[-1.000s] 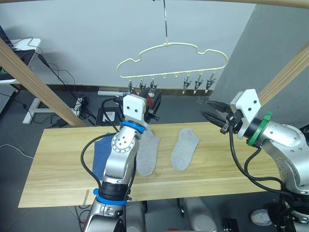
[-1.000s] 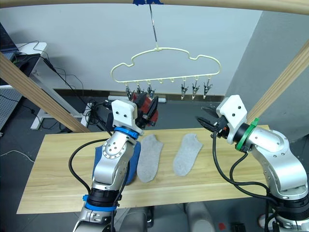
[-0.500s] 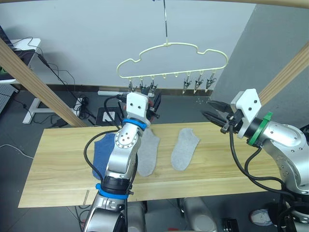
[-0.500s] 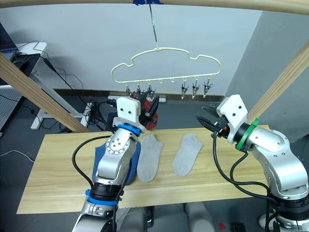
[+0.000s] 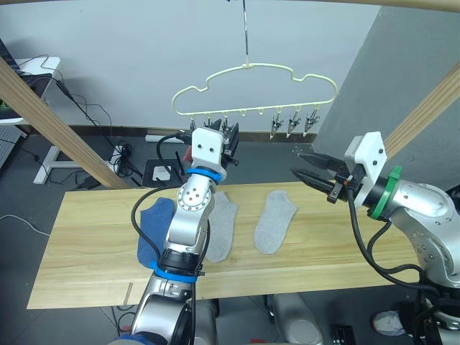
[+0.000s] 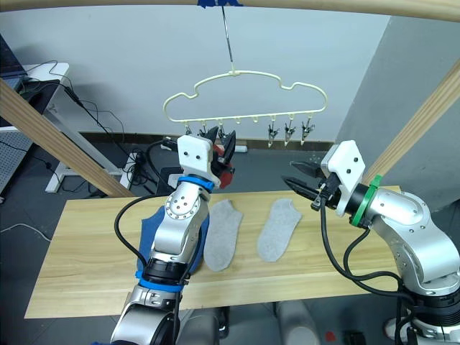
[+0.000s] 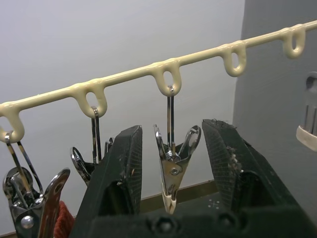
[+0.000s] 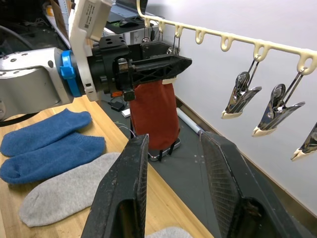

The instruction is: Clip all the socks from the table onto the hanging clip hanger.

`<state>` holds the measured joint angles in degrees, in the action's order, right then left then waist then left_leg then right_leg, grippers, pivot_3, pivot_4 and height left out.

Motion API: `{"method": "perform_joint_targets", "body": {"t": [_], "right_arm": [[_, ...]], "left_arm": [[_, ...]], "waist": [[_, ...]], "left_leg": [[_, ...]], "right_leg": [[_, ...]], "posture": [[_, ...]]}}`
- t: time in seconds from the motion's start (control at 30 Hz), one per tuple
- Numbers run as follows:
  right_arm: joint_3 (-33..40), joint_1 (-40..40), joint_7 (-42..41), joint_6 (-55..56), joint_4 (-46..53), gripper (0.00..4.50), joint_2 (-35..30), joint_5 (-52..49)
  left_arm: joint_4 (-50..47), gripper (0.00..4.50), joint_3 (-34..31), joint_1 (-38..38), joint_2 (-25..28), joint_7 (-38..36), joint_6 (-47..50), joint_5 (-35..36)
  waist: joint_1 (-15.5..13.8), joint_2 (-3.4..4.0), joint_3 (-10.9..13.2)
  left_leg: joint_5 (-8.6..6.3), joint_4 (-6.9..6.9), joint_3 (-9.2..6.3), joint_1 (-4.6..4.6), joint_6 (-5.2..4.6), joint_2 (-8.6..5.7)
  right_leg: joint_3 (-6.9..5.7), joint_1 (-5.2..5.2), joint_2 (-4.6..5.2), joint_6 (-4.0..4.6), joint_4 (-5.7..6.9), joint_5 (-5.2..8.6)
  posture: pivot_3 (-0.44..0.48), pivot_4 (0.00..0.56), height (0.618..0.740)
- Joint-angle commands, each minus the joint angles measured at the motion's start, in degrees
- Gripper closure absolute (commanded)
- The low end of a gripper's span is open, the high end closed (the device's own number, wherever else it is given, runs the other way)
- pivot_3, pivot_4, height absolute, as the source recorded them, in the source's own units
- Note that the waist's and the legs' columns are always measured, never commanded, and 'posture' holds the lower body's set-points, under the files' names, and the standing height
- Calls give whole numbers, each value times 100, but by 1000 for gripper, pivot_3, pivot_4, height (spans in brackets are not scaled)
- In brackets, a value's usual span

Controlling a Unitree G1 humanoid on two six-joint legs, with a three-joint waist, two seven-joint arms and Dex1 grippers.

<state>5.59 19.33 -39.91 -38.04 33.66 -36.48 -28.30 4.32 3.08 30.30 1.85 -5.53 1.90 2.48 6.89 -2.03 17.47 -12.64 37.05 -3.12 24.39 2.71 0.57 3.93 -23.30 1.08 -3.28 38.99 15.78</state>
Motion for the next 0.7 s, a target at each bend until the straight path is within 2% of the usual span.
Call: {"method": "perform_joint_targets", "body": {"t": [0.03, 0.1, 0.17, 0.27, 0.37, 0.47, 0.6, 0.7], "right_arm": [[89, 83, -37, 123, 111, 2790, -80, -101], [86, 85, -35, 125, 105, 2790, -85, -108], [84, 84, -32, 122, 108, 2790, -85, -116], [75, 76, -35, 114, 115, 2790, -86, -122], [13, 28, -36, 94, 137, 2790, -90, -99], [-130, -90, 50, 41, 227, 2790, -52, -29], [-690, -359, 650, -186, 229, 2790, 112, 480], [-1103, -739, 1396, -380, 48, 2198, 555, 926]], "left_arm": [[-71, 2395, 5, 123, -59, 45, -165, -64], [-53, 2565, 5, 147, -68, 20, -191, -55], [-56, 2950, 2, 144, -73, 3, -204, -54], [-99, 3804, 17, 119, -66, -46, -214, -49], [-166, 4301, 27, 80, -37, -74, -205, -61], [-246, 4376, 27, 24, -4, -90, -175, -66], [-433, 4376, 60, -53, 50, -188, -62, -27], [-610, 4376, 77, -73, 88, -351, 107, 77]], "waist": [[5, 0, 0], [10, 0, 0], [18, 0, 0], [22, 0, 0], [23, 0, 0], [23, 0, 0], [28, 0, 0], [24, 0, 0]], "left_leg": [[0, 0, 0, 0, 0, 0], [0, 0, 0, 0, 0, 0], [0, 0, 0, 0, 0, 0], [0, 0, 0, 0, 0, 0], [0, 0, 0, 0, 0, 0], [0, 0, 0, 0, 0, 0], [0, -2, -1, 0, 0, 1], [0, -1, -2, 0, 0, 4]], "right_leg": [[0, 0, 0, 0, 0, 0], [0, 0, 0, 0, 0, 0], [0, 0, 0, 0, 0, 0], [0, 0, 0, 0, 0, 0], [0, 0, 0, 0, 0, 0], [0, 0, 0, 0, 0, 0], [-1, 0, -1, 0, 0, 0], [0, 0, 0, 0, 1, 0]], "posture": [[-265, 289, 740], [-265, 289, 740], [-266, 290, 740], [-264, 290, 740], [-260, 289, 740], [-260, 289, 740], [-255, 290, 740], [-245, 290, 740]]}}
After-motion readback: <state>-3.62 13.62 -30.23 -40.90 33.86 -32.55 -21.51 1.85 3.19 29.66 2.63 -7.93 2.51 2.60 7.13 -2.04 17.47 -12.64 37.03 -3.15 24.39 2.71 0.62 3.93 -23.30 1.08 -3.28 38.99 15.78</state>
